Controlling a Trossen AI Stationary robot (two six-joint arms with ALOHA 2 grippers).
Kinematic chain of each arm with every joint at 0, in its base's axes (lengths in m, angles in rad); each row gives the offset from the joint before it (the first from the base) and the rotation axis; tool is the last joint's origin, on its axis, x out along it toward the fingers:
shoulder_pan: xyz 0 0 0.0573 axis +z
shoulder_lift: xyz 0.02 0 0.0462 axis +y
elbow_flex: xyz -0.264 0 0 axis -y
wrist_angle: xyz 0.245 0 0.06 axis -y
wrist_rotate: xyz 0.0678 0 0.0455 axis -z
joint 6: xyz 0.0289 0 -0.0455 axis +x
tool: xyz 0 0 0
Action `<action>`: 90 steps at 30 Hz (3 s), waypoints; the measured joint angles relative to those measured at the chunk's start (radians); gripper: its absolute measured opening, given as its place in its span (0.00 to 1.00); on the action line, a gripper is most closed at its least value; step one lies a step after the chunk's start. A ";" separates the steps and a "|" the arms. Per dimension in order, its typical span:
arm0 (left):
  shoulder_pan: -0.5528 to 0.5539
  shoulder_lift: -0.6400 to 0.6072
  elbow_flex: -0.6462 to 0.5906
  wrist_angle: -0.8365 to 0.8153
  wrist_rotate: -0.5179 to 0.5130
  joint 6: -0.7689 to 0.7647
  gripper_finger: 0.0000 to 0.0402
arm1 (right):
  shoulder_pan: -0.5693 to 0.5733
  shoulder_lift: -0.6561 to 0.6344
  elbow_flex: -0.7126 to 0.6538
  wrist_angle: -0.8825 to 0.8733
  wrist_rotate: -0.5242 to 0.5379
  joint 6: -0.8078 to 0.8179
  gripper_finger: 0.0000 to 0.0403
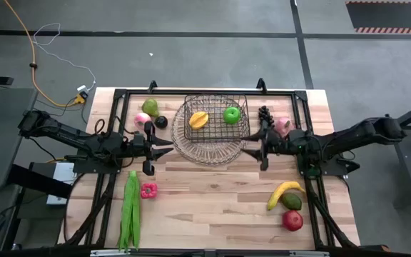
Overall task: Build produce basket
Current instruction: Put the banana into the wire basket
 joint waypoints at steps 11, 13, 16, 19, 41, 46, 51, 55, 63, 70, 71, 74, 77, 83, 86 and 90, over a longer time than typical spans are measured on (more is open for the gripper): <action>0.000 0.000 0.000 -0.002 -0.003 0.000 0.20 | 0.297 0.068 0.372 -1.105 0.069 0.401 0.51; 0.000 0.000 0.000 -0.002 -0.003 0.000 0.20 | 0.345 0.112 0.429 -1.237 0.047 0.480 0.51; 0.000 0.000 0.000 -0.003 -0.003 0.000 0.21 | 0.414 0.191 0.486 -1.355 -0.012 0.523 0.51; 0.000 0.000 0.000 -0.005 0.002 -0.008 0.21 | 0.469 0.285 0.521 -1.414 -0.085 0.515 0.51; 0.000 0.000 0.000 -0.013 0.001 -0.007 0.20 | 0.632 0.684 0.586 -1.508 -0.150 0.274 0.51; 0.000 0.000 0.000 -0.018 0.001 -0.007 0.20 | 0.630 0.714 0.584 -1.520 -0.108 0.249 0.51; 0.000 0.000 0.000 -0.025 0.001 -0.007 0.21 | 0.630 0.741 0.582 -1.520 -0.041 0.179 0.51; 0.000 0.000 0.000 -0.024 0.000 -0.007 0.21 | 0.613 0.744 0.582 -1.518 -0.009 0.123 0.51; 0.000 0.000 0.000 -0.025 -0.003 0.007 0.21 | 0.546 0.746 0.580 -1.507 0.109 0.037 0.33; 0.000 0.000 0.000 -0.024 -0.003 0.019 0.21 | 0.452 0.708 0.593 -1.531 0.260 -0.038 0.16; 0.000 0.000 0.000 -0.024 -0.003 0.019 0.21 | 0.434 0.689 0.601 -1.531 0.280 -0.048 0.16; 0.000 0.000 0.000 -0.024 -0.003 0.019 0.21 | 0.379 0.604 0.620 -1.493 0.367 -0.061 0.16; 0.000 0.000 0.000 -0.025 -0.003 0.018 0.21 | 0.334 0.478 0.608 -1.338 0.428 -0.067 0.16; 0.000 0.000 0.000 -0.024 -0.003 0.019 0.21 | 0.278 0.258 0.408 -0.601 0.354 -0.300 0.16; 0.000 0.000 0.000 -0.024 -0.003 0.025 0.21 | 0.236 0.218 0.297 -0.235 0.310 -0.429 0.16; 0.000 0.000 0.000 -0.024 -0.003 0.067 0.21 | 0.164 0.214 0.208 0.117 0.302 -0.509 0.16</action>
